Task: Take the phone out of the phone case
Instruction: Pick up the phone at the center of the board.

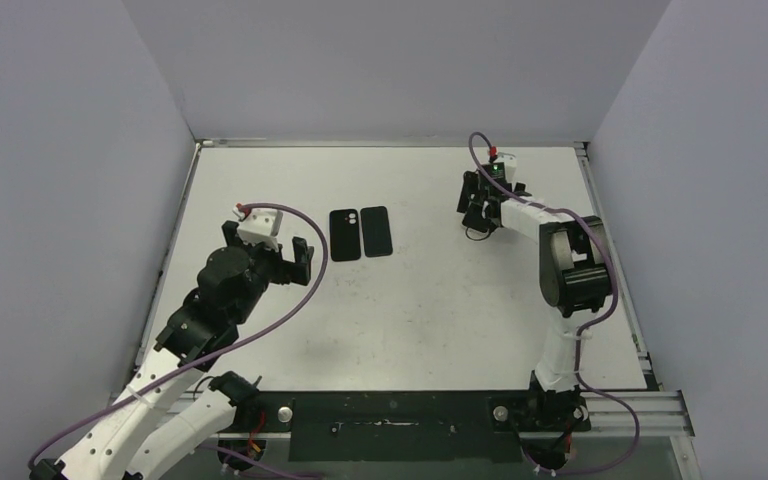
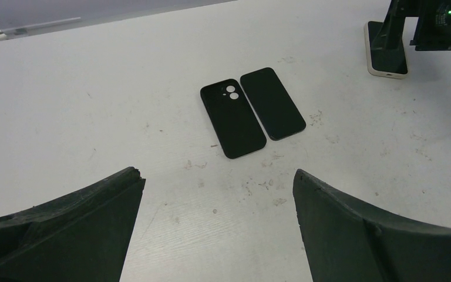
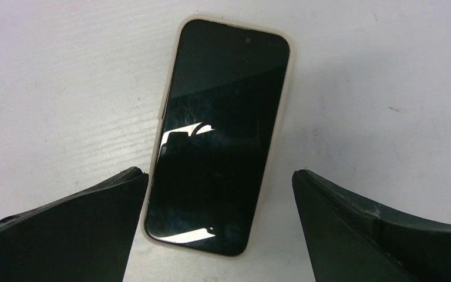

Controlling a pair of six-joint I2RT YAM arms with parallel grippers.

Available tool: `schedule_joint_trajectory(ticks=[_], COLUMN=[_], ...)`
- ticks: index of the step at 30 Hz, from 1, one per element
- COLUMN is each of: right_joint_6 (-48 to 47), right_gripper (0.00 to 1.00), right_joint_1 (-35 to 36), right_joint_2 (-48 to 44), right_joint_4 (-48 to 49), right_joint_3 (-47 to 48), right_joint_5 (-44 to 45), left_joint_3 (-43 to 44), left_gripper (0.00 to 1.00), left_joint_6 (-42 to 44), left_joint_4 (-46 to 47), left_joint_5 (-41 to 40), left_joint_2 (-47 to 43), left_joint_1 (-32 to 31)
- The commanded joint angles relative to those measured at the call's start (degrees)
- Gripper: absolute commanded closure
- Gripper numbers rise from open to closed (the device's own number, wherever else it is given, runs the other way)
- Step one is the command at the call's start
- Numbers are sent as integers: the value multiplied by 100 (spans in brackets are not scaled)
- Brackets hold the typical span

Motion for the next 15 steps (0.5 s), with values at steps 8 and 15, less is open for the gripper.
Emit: schedule_joint_trajectory(ticks=[8,15], right_joint_6=[485,493], right_gripper=[0,13], right_joint_1=[33,42], right_joint_2=[1008,830], right_joint_4=[-647,-764], right_joint_3=[1132,770], right_joint_5=[350,121], left_joint_3=[-19,-56], left_gripper=[3,3], left_joint_6=[79,53], left_joint_4=[189,238], left_joint_5=[-41,0], left_joint_2=[-128,-145], left_joint_1=[-109,-109])
